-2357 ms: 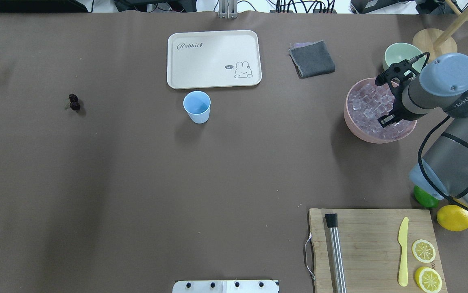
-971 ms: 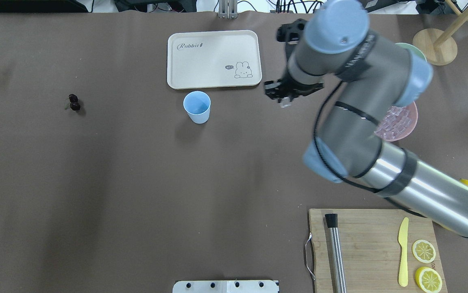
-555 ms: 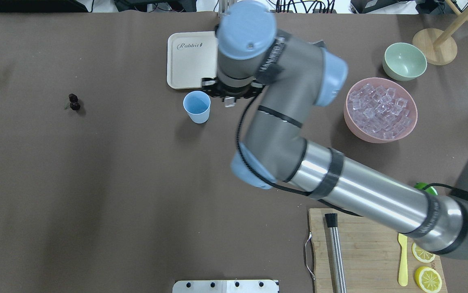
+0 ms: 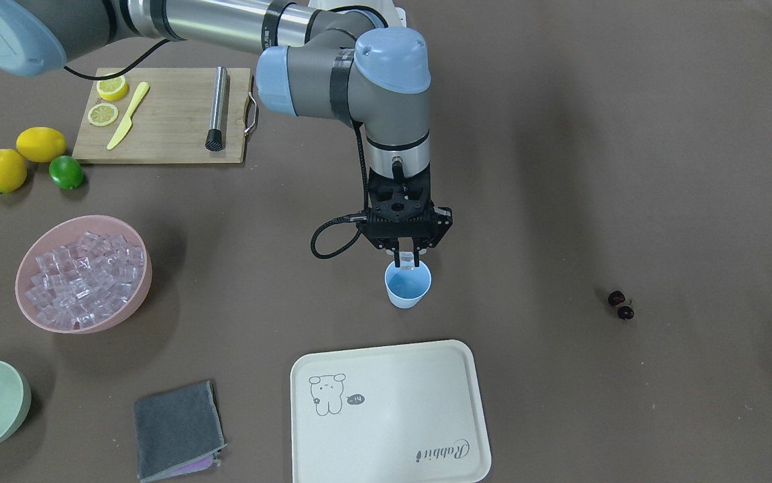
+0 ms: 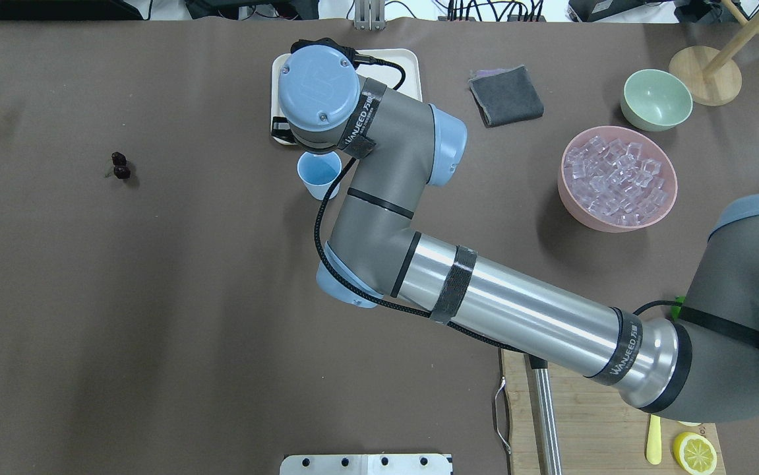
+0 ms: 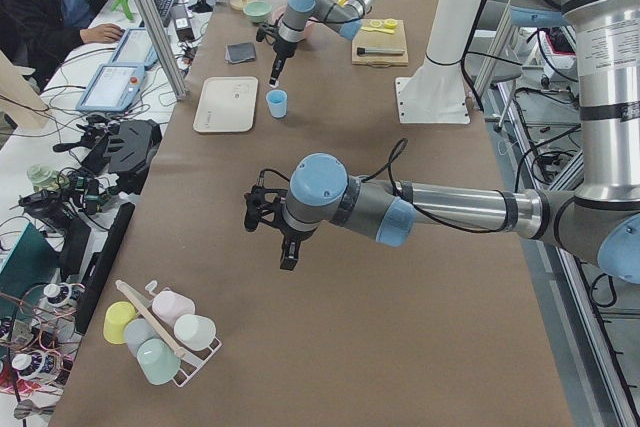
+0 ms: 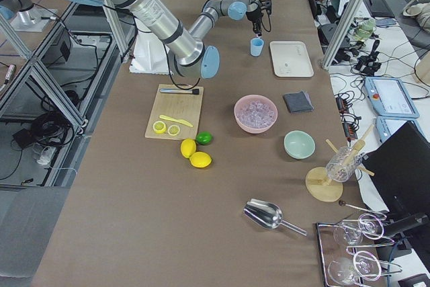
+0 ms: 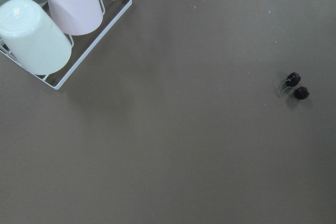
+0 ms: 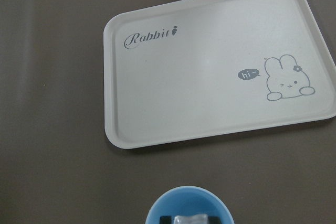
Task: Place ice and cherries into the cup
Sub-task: 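Move the ice cube with the right gripper over the cup and drop it, then lower the right gripper into the pink bowl and grasp a third ice cube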
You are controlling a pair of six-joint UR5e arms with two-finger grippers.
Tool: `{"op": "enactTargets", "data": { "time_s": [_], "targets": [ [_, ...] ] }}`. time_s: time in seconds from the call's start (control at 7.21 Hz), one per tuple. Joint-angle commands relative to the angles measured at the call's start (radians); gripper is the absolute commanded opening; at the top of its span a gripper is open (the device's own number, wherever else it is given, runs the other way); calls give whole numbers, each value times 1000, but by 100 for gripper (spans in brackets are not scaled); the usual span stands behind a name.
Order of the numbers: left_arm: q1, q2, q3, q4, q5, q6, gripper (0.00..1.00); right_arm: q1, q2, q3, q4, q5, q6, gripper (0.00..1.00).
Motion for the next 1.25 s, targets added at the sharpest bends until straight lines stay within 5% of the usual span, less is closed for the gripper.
{"op": "enactTargets", "data": {
  "time_s": [0.0, 0.14, 0.42, 0.69, 0.97, 1.11],
  "targets": [
    [1, -1, 2, 0, 0, 0, 98, -13, 0, -5, 17, -21, 8, 25],
    [1, -1, 2, 0, 0, 0, 98, -23, -3, -5, 35, -33, 8, 35],
    [1, -1, 5, 0, 0, 0, 98, -20, -4, 6, 37, -23, 0, 95],
    [2, -2, 8, 0, 0, 0, 98, 15, -107, 108, -13, 87, -108, 99],
    [2, -2, 11, -2, 0, 0, 98, 127, -399, 368, -21, 213, -301, 99],
    [5, -1, 11, -2, 0, 0, 98, 202, -506, 426, -24, 273, -414, 99]
  ]
}}
